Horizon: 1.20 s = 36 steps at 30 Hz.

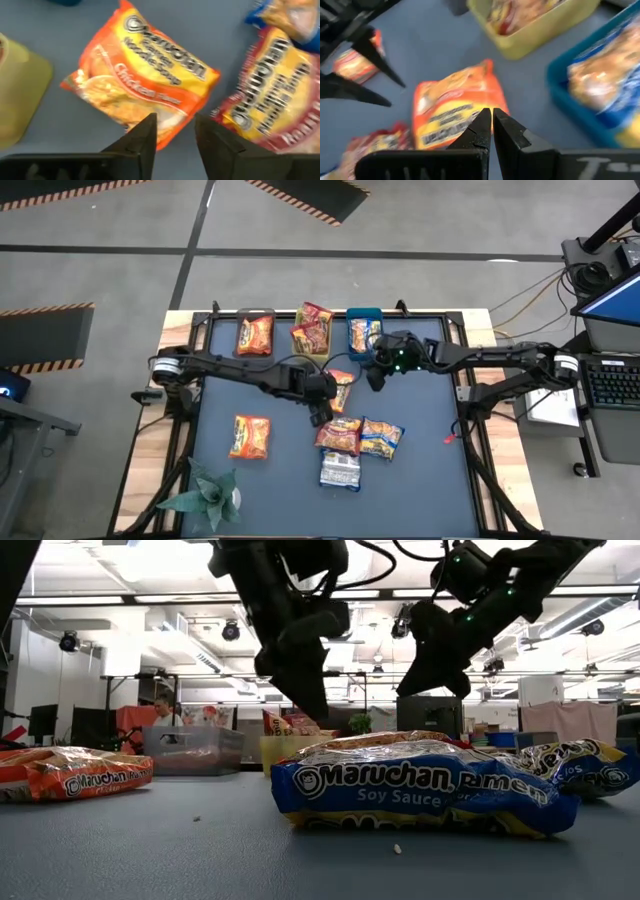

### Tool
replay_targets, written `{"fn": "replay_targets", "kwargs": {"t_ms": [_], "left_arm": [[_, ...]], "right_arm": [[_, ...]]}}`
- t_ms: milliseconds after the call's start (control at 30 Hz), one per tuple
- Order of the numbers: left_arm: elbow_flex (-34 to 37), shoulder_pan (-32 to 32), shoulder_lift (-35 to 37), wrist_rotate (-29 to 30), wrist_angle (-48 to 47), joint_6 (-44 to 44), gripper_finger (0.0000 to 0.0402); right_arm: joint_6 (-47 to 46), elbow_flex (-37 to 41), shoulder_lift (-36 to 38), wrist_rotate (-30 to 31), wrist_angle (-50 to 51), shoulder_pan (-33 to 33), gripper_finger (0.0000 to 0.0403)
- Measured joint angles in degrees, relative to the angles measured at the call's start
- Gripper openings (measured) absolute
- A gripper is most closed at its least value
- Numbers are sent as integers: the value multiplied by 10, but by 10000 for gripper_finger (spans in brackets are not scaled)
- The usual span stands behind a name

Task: Sort Maruchan noodles
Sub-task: Put the orange noodle pack into the black bin

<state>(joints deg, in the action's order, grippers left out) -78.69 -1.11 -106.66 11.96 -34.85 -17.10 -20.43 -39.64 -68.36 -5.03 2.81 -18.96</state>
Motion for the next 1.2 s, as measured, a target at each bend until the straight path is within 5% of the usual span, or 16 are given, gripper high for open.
{"fn": "replay_targets", "kwargs": {"t_ms": [233, 467, 867, 1200], "left_arm": [[10, -11, 8, -6, -12, 131, 159], [90, -4, 27, -7, 66, 222, 132], [242, 36, 52, -15, 326, 199, 9], [320, 39, 49, -22, 433, 117, 1]], "right_arm": [[-95, 9, 0, -6, 16, 26, 14], [-160, 57, 0, -10, 5, 45, 73], [-242, 130, -29, -8, -184, 47, 232], [-230, 67, -156, 21, -191, 47, 293]]}}
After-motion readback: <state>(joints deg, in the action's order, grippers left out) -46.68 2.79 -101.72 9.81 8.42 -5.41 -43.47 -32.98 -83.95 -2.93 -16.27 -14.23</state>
